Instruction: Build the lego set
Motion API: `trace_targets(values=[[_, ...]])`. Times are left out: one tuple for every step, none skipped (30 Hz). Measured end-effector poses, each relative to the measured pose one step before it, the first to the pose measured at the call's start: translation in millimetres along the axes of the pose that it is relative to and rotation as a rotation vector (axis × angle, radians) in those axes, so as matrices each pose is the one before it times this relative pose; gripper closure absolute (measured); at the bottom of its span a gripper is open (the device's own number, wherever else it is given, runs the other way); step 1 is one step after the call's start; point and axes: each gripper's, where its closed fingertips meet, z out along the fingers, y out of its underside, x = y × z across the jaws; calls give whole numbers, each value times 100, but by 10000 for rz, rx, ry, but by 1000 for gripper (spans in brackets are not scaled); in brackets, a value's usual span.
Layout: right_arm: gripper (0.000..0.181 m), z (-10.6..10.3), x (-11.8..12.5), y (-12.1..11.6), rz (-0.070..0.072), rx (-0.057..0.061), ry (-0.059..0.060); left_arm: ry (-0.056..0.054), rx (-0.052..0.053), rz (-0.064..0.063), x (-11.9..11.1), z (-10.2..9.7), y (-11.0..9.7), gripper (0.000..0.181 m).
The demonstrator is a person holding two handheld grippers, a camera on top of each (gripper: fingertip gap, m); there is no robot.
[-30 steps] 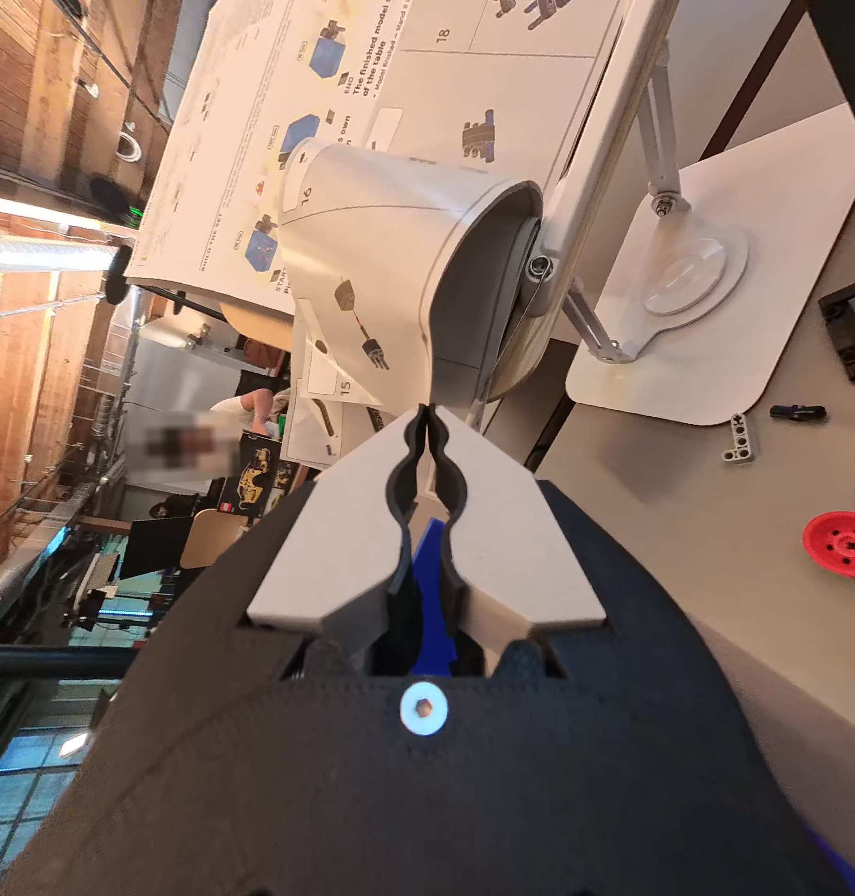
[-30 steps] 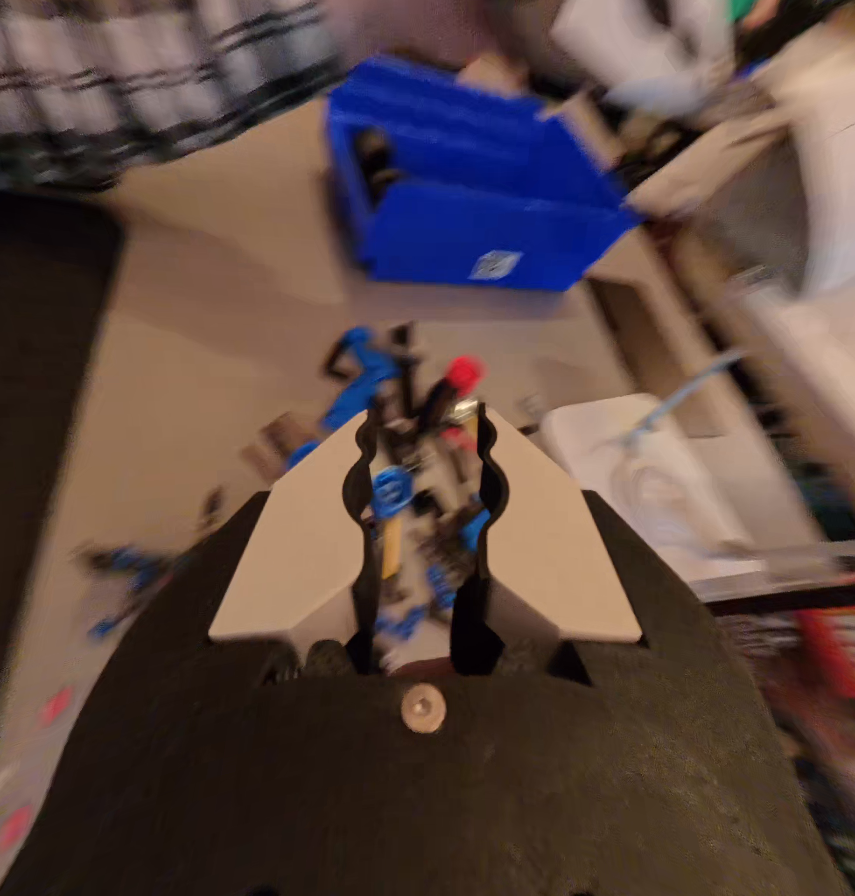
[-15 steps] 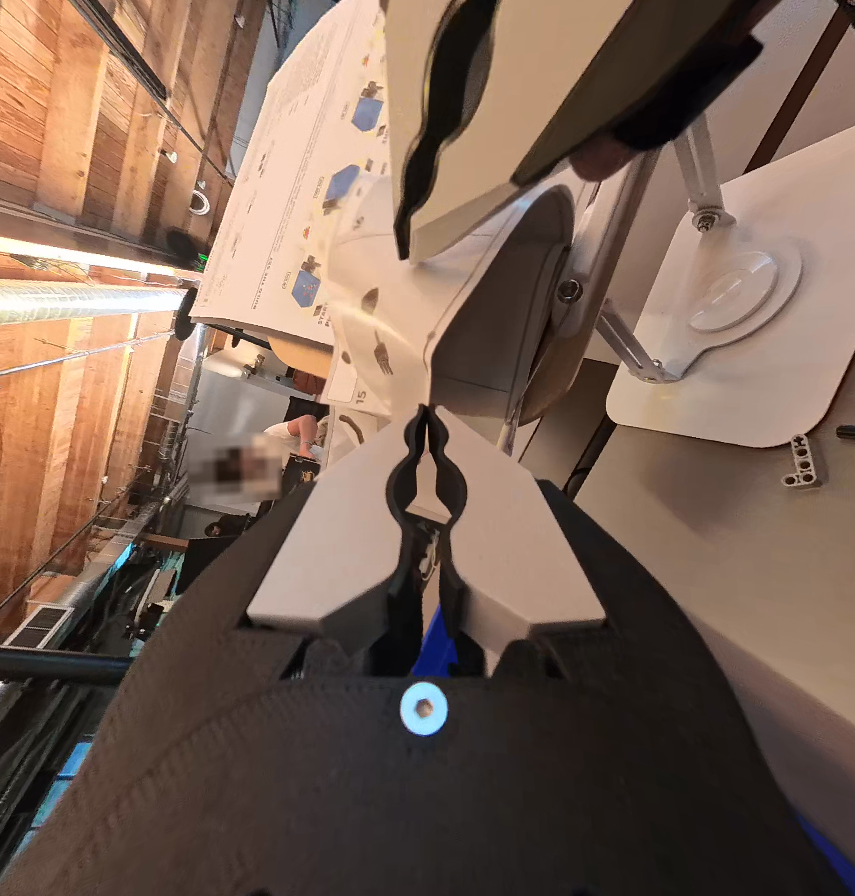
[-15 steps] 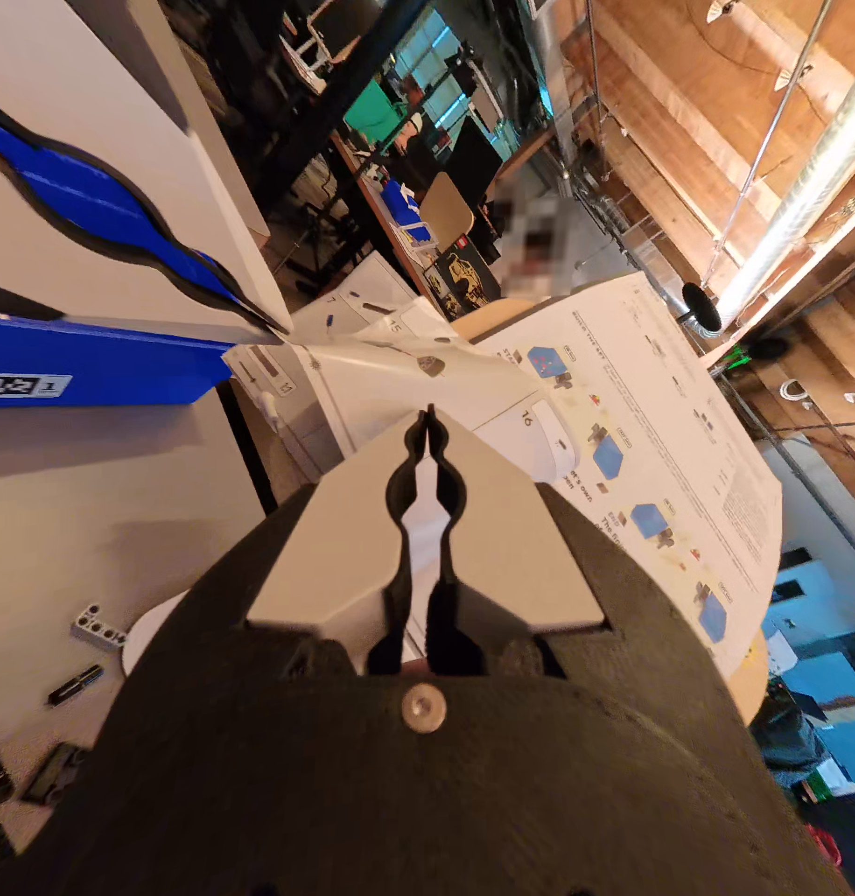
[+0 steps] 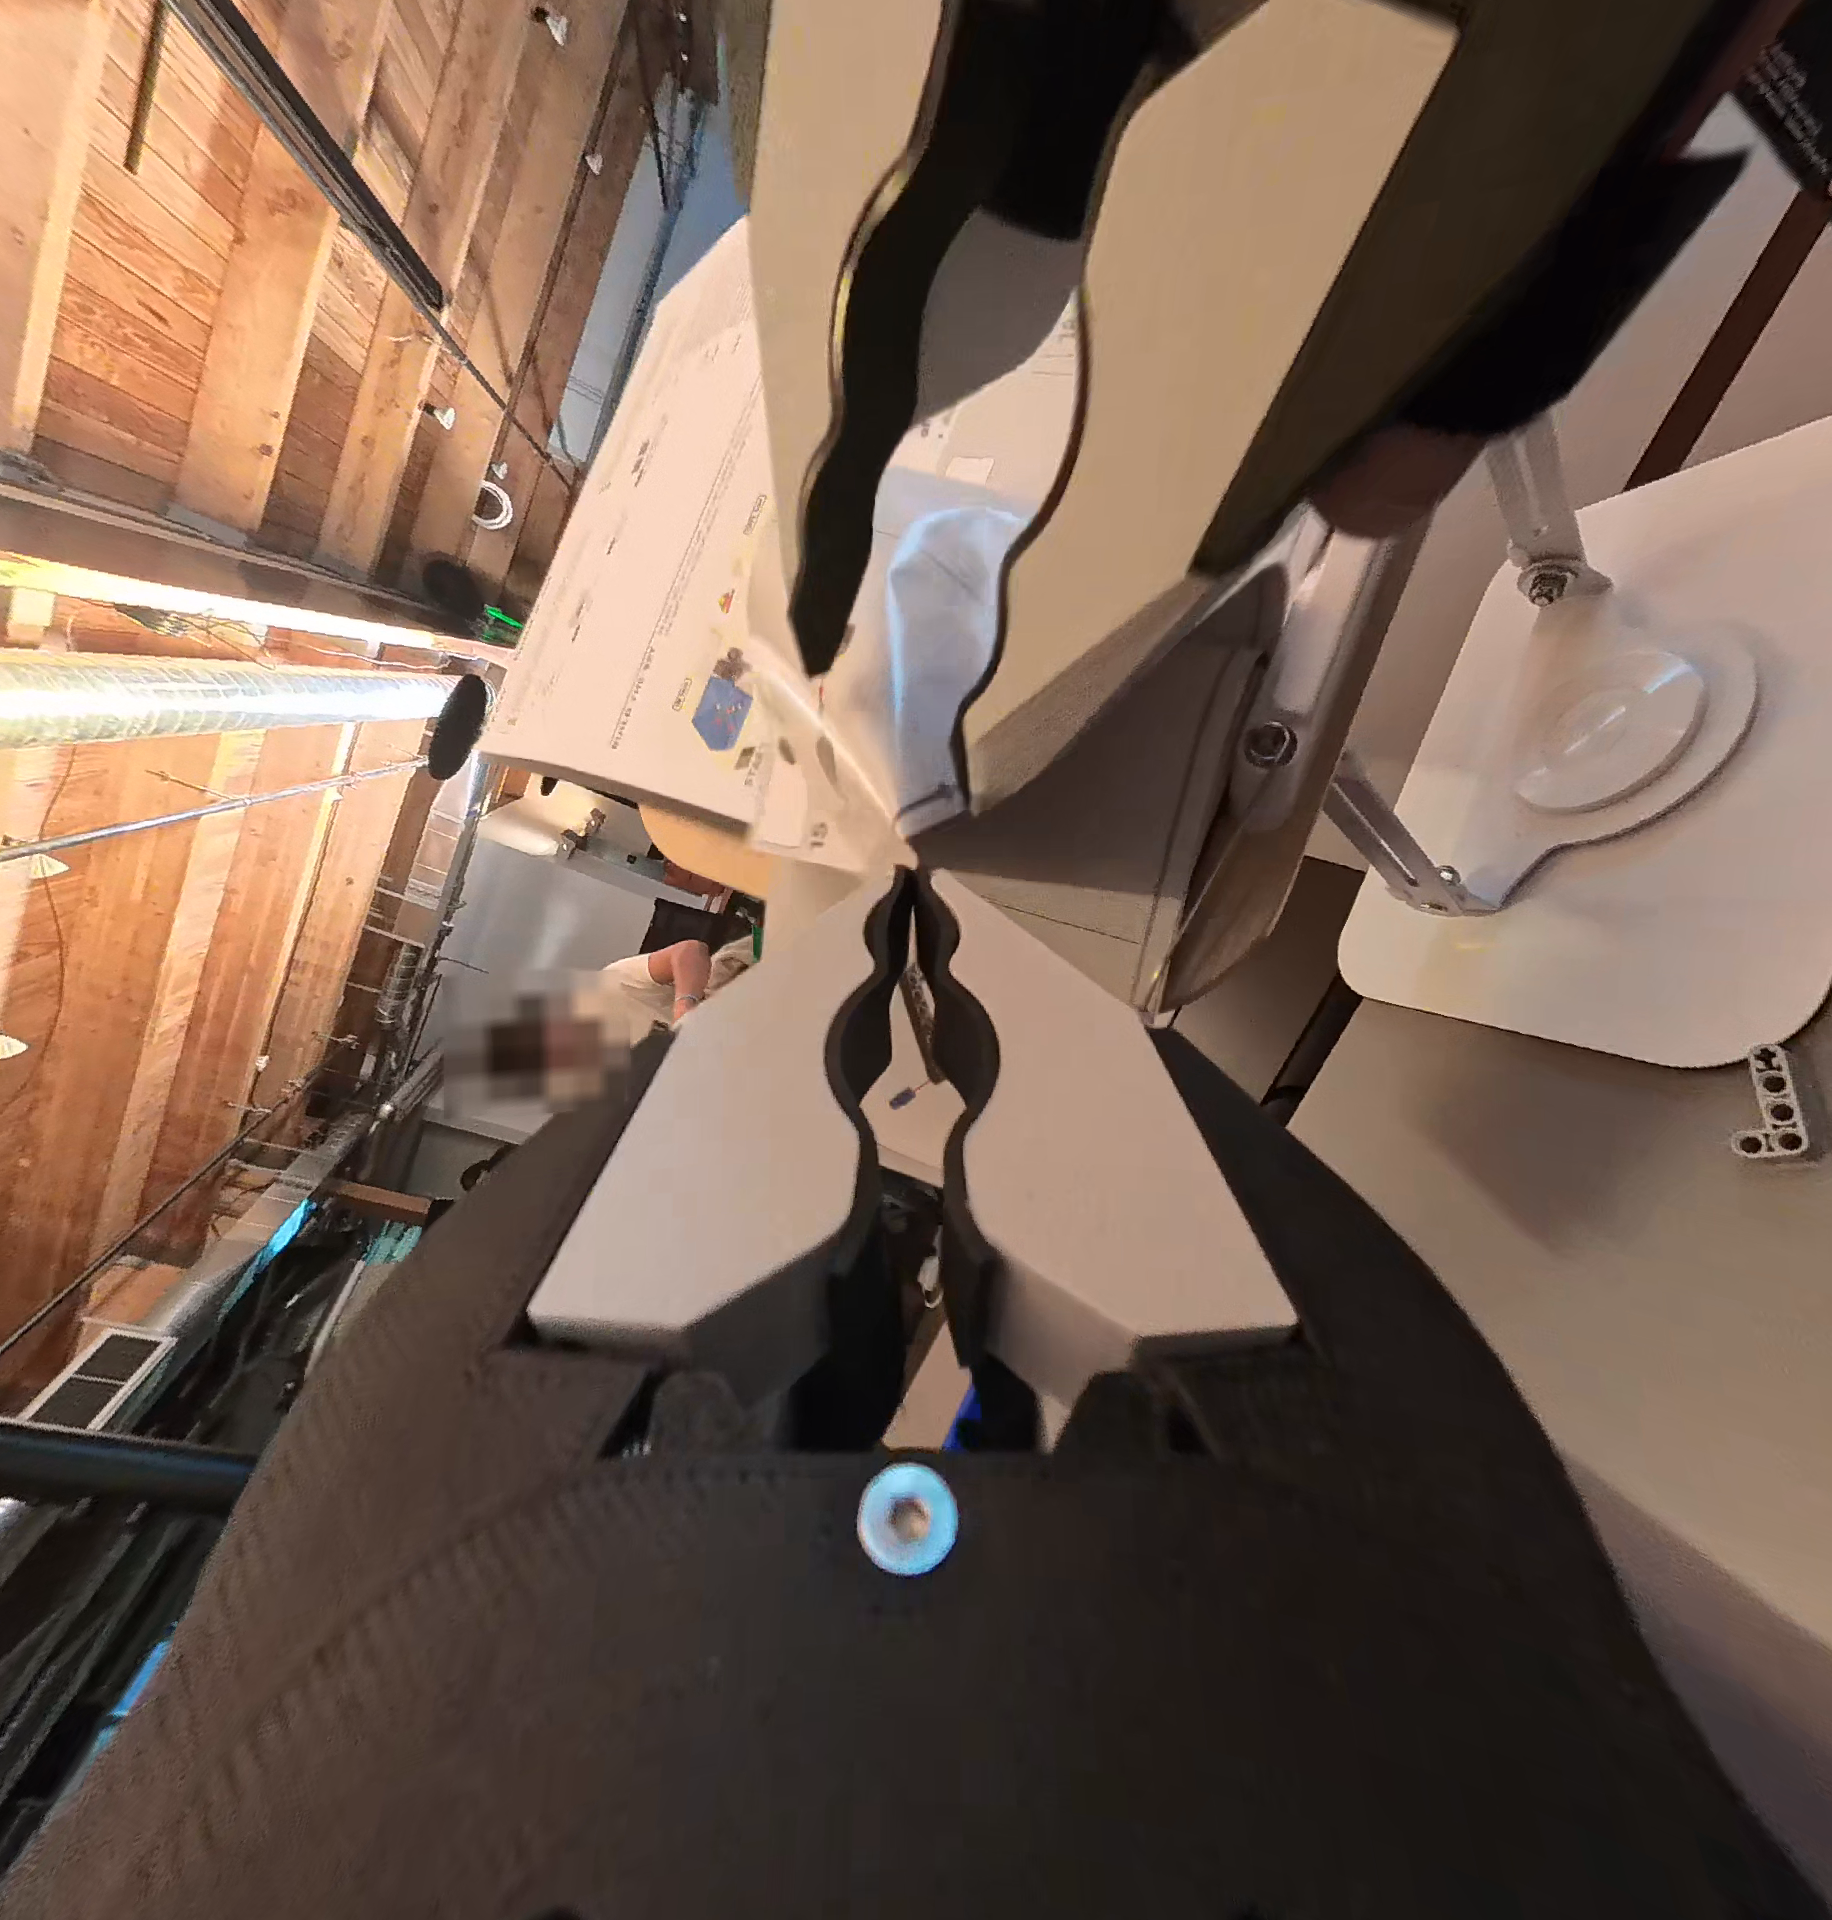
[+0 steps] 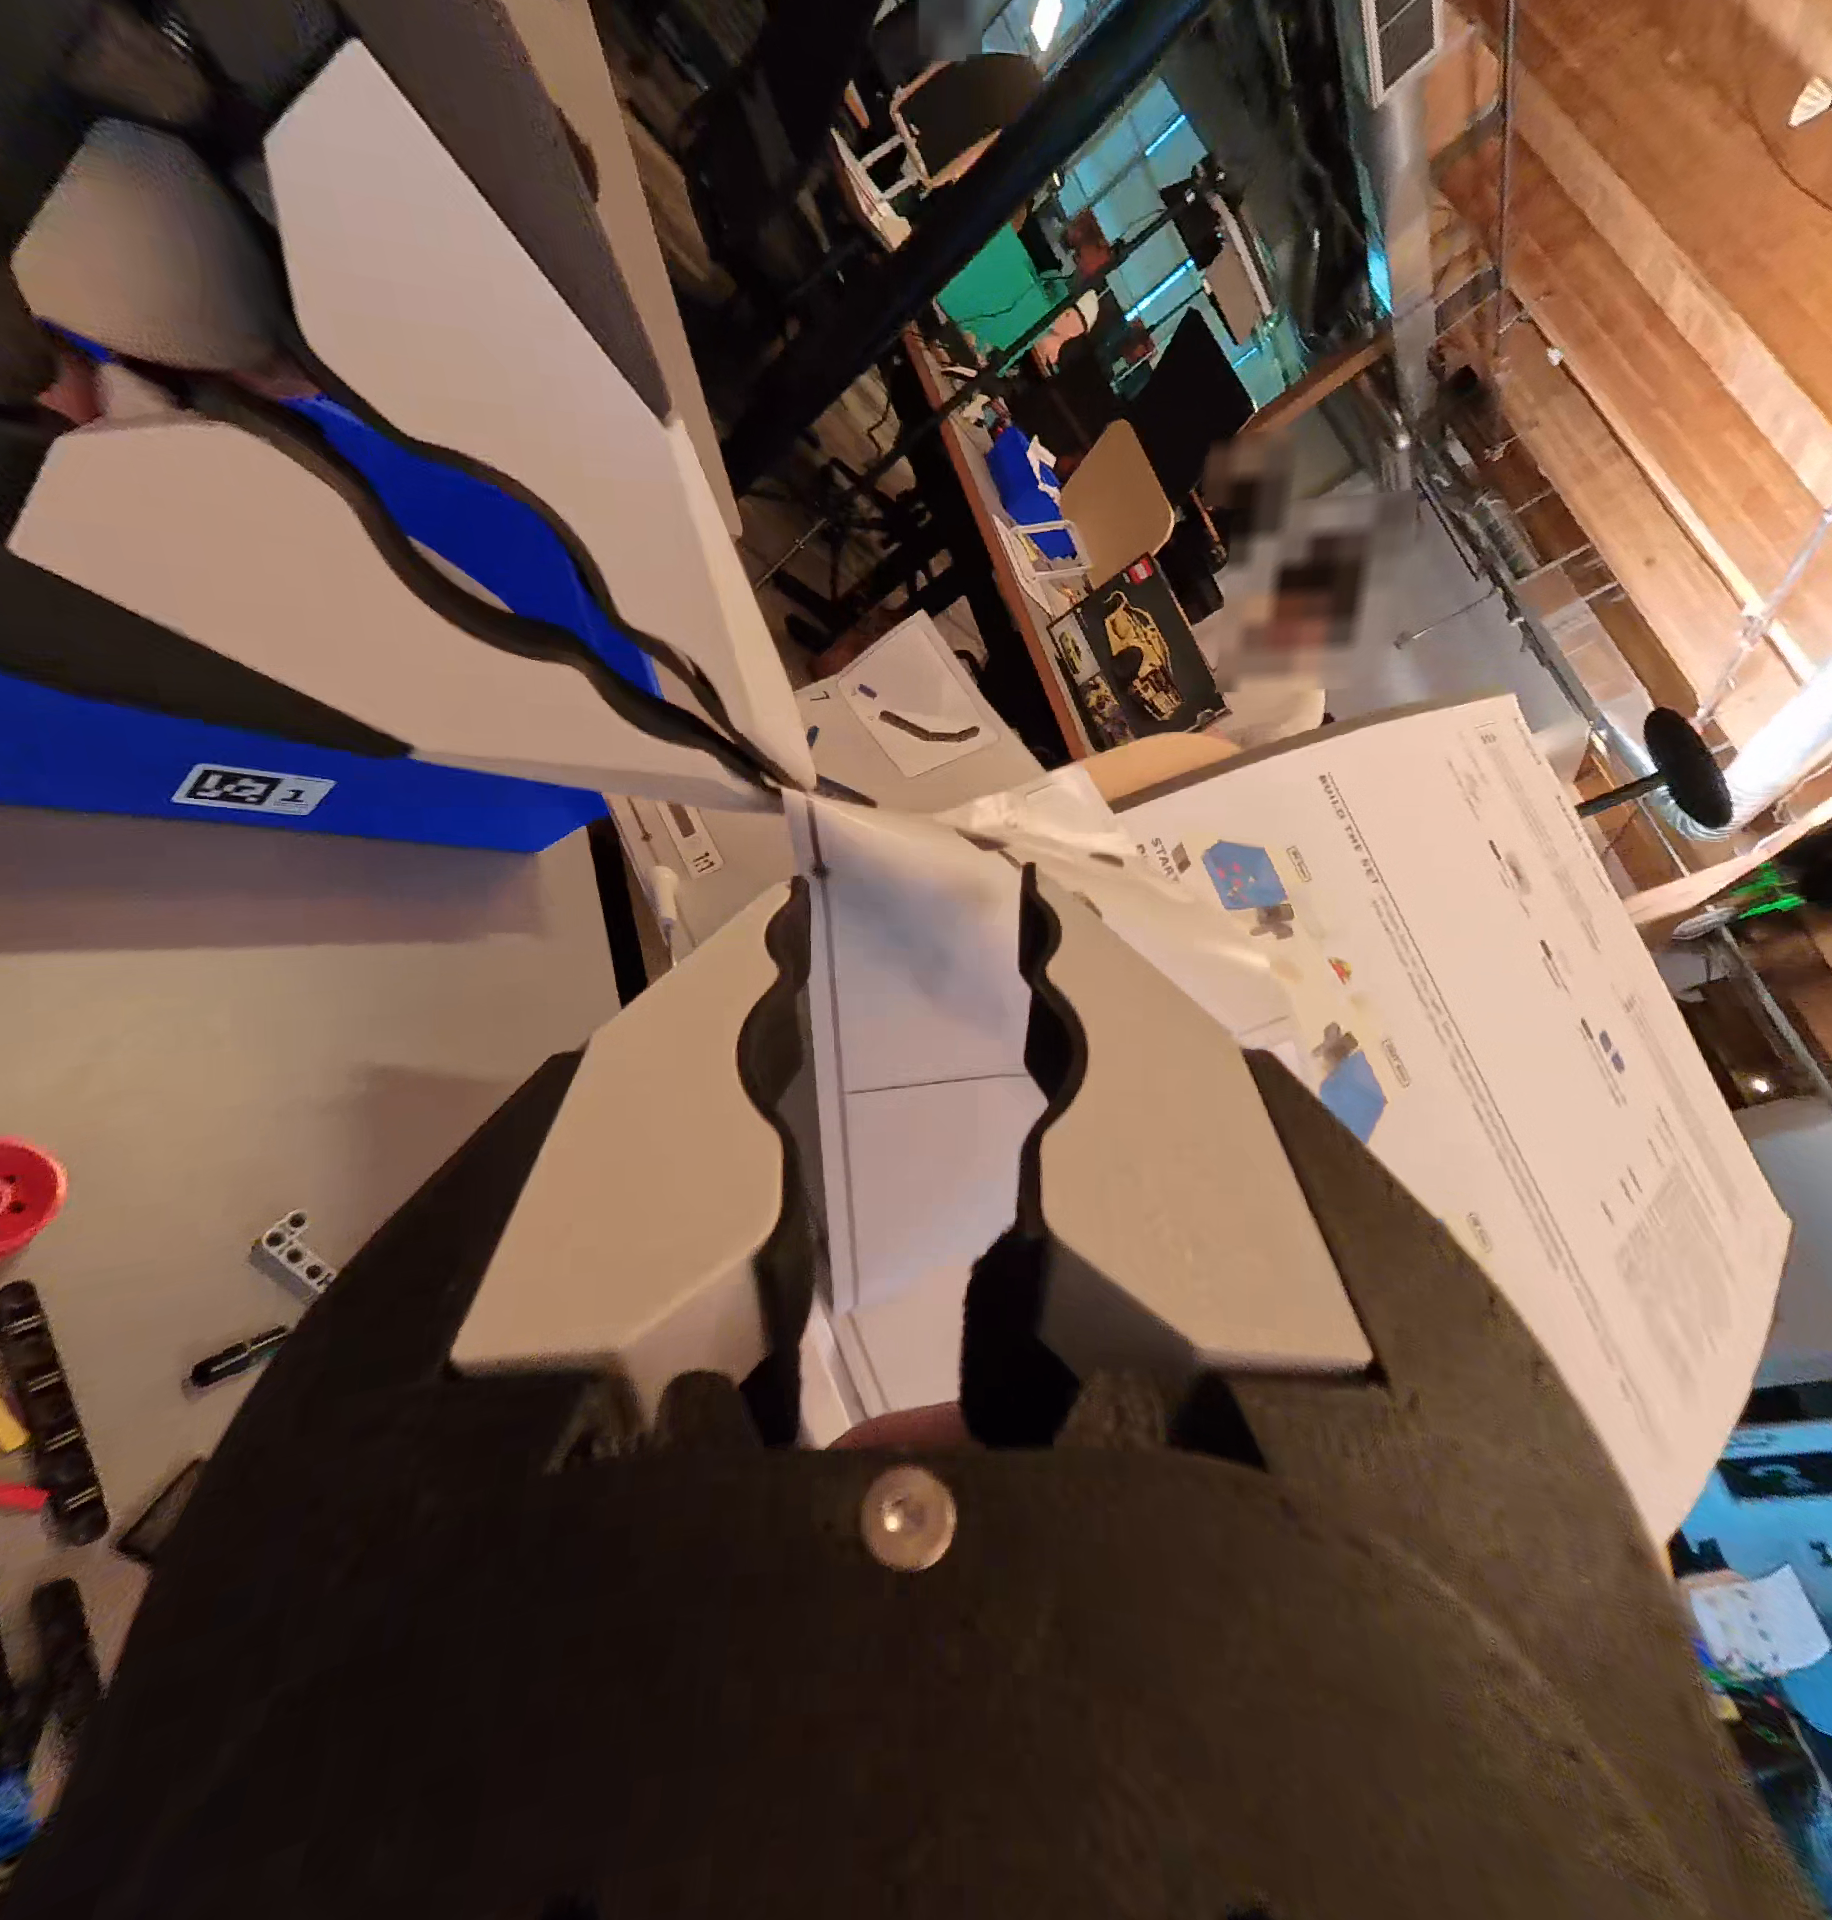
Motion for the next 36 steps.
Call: trace_targets(values=[[145, 256, 71, -102, -60, -59, 14, -12, 44, 12, -117, 40, -126, 181], [149, 235, 38, -87, -26, -32, -15, -15, 24, -15, -111, 42, -84, 181], [152, 187, 30, -124, -19, 6, -3, -35, 10, 3, -123, 56, -54, 181], [156, 124, 65, -77, -36, -17, 22, -27, 27, 18, -63, 34, -62, 181], [163, 93, 53, -23, -56, -47, 43, -10, 44, -17, -39, 38, -78, 181], [166, 56, 57, -28, -69, -28, 64, -2, 52, -70, -32, 39, -99, 181], [168, 31, 14, -6, -81, -31, 48, 3, 31, -51, -8, 54, -42, 181], [171, -27, -14, 79, -74, -57, 4, -19, 23, 0, -13, 58, -20, 181], [173, -56, -12, 100, -5, -36, -31, -36, 35, -2, -33, 12, -34, 181], [174, -77, 1, 67, 82, 6, -45, -11, 52, -49, -27, 8, -47, 181], [178, -86, 10, 50, 88, 36, -43, 13, 117, -76, 6, -7, -164, 181], [181, -69, 23, 42, 70, 53, -26, -7, 75, -76, -21, 0, -150, 181], [181, -41, 16, 61, 113, 31, -31, -12, 0, 9, 4, 60, -33, 181], [181, -12, -9, 77, 152, 11, -51, -30, -25, 40, -18, 59, -1, 181], [181, -2, 34, 53, 138, 26, -28, -30, 9, -25, -41, 50, -26, 181], [181, -4, 50, 39, 110, 25, -4, 11, 21, -105, 4, 49, -23, 181], [181, 1, 23, 51, 53, 2, 2, 22, 5, -91, 25, 50, 36, 180], [181, -6, 23, 69, 9, -9, 6, -84, -5, -66, -134, 20, 56, 176], [181, -16, 16, 50, 43, 4, 4, -96, -5, -110, -178, 25, 74, 171], [181, -33, 1, 5, 99, 30, -25, -59, -13, -167, -137, 19, 89, 166], [181, -32, -32, 11, 102, 37, -38, -40, -24, -168, -128, 43, 130, 163], [181, -43, 15, 42, 80, 23, -23, -66, -41, -129, -161, 58, 156, 159], [181, -39, 54, 19, 85, 36, -10, -16, -51, -83, -69, 71, 176, 159], [181, -55, 55, -34, 126, 62, -22, 38, -42, -65, 22, 75, 155, 163], [181, -57, 46, -61, 169, 75, -41, -36, -77, -103, -80, 89, 201, 163], [181, -58, 46, -61, 173, 69, -49, -28, -9, -89, -31, 56, 90, 163], [181, -66, 39, -37, 143, 52, -52, -46, 23, -78, -38, 16, 25, 166], [181, -61, 53, -21, 125, 45, -39, 90, -28, -47, 164, 32, 118, 175], [181, -69, 55, 8, 132, 34, -37, 92, -24, -47, 186, 49, 118, 181], [181, -38, 36, 15, 133, 18, -49, -73, 47, -81, -52, 16, 28, 181], [181, -34, 35, 31, 87, 15, -31, -57, 87, -91, -37, -16, -12, 181], [181, -16, 53, 43, 30, -1, -1, 36, 39, -129, 59, 12, 50, 181], [181, 3, 4, 49, 20, -19, -10, 26, 7, -130, 32, 34, 76, 181], [181, 0, -13, 43, 26, -11, -21, -58, 33, -79, -99, -8, 43, 181], [181, 6, -32, 36, 32, -8, -20, -45, 23, -53, -113, -24, 42, 181], [181, 10, -31, 39, 49, -6, -27, 17, 5, -87, -57, -2, 51, 181]])
